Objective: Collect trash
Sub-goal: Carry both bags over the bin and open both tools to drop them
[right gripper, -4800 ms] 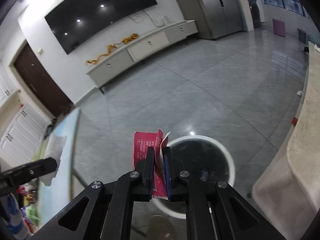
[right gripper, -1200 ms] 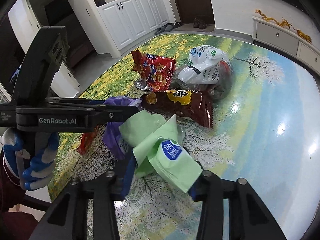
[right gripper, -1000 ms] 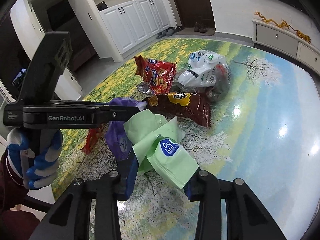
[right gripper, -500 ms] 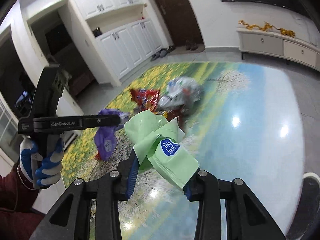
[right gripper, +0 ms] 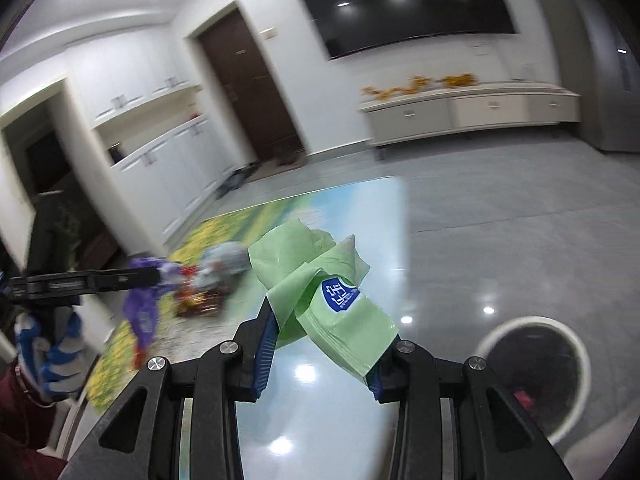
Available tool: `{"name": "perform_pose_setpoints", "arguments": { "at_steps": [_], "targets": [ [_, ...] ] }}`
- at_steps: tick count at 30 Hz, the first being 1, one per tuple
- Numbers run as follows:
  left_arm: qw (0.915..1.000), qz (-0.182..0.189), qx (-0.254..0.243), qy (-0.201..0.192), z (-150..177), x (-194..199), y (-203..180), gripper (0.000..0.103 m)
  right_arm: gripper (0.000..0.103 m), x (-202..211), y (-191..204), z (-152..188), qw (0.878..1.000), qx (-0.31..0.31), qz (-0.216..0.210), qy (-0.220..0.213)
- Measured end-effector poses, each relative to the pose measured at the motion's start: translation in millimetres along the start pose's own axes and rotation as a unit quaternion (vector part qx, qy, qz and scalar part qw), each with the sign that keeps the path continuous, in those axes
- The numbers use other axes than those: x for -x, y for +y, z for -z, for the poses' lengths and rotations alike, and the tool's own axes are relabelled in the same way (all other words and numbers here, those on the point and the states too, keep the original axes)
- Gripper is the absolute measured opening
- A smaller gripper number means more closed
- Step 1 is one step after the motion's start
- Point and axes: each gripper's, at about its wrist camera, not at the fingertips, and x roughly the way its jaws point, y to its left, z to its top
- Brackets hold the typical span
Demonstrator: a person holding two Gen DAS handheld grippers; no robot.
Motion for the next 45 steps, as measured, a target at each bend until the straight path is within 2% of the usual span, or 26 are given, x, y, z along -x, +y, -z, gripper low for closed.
{"name": "perform_pose_setpoints", "arguments": {
  "at_steps": [4,10,15,19,21,22,24,26,29,35,41,45],
  "targets": [
    [0.9989,0.024,-0.035,0.019,-20.1,-38.0,-51.6,0.041,0.035,12.7,-49.0,5.5,0.997,-0.035,0.068,-0.001],
    [0.9945,0.047,-0.072,0.061,-38.9,-106.1,-121.2,0.041,0.035,21.2,-117.7,21.6,0.984,-0.085,0.155,0.016],
    [0.9905,0.06,-0.081,0.094,-44.4,-163.2,-163.2,0.042,0.036,21.5,-161.6,36.5,0.974,-0.125,0.188,0.029],
    [0.9886,0.062,-0.085,0.108,-45.9,-200.7,-188.5,0.044,0.037,15.3,-182.3,43.0,0.967,-0.146,0.203,0.039],
    [0.9882,0.066,-0.082,0.111,-48.9,-217.2,-197.1,0.049,0.038,14.3,-190.5,47.3,0.965,-0.152,0.208,0.041],
    [0.9878,0.068,-0.081,0.114,-48.9,-222.2,-199.7,0.05,0.04,12.1,-193.0,47.6,0.964,-0.155,0.211,0.042],
    [0.9874,0.071,-0.079,0.117,-49.1,-230.3,-203.4,0.053,0.054,9.4,-202.8,50.0,0.961,-0.161,0.222,0.044],
    [0.9872,0.076,-0.075,0.118,-50.0,-233.8,-206.2,0.059,0.057,9.0,-208.4,53.2,0.959,-0.165,0.226,0.045],
    [0.9865,0.083,-0.076,0.119,-48.4,-229.3,-207.6,0.059,0.059,9.9,-209.1,58.7,0.956,-0.172,0.232,0.048],
    [0.9876,0.068,-0.092,0.107,-40.7,-210.2,-201.4,0.059,0.059,15.5,-205.2,57.4,0.957,-0.182,0.224,0.037],
    [0.9896,0.053,-0.104,0.084,-30.8,-174.0,-188.1,0.059,0.059,30.2,-178.2,41.2,0.963,-0.176,0.203,0.008],
    [0.9915,0.043,-0.104,0.065,-23.9,-142.8,-164.3,0.059,0.059,36.9,-151.3,25.4,0.97,-0.158,0.187,-0.012]
  ]
}}
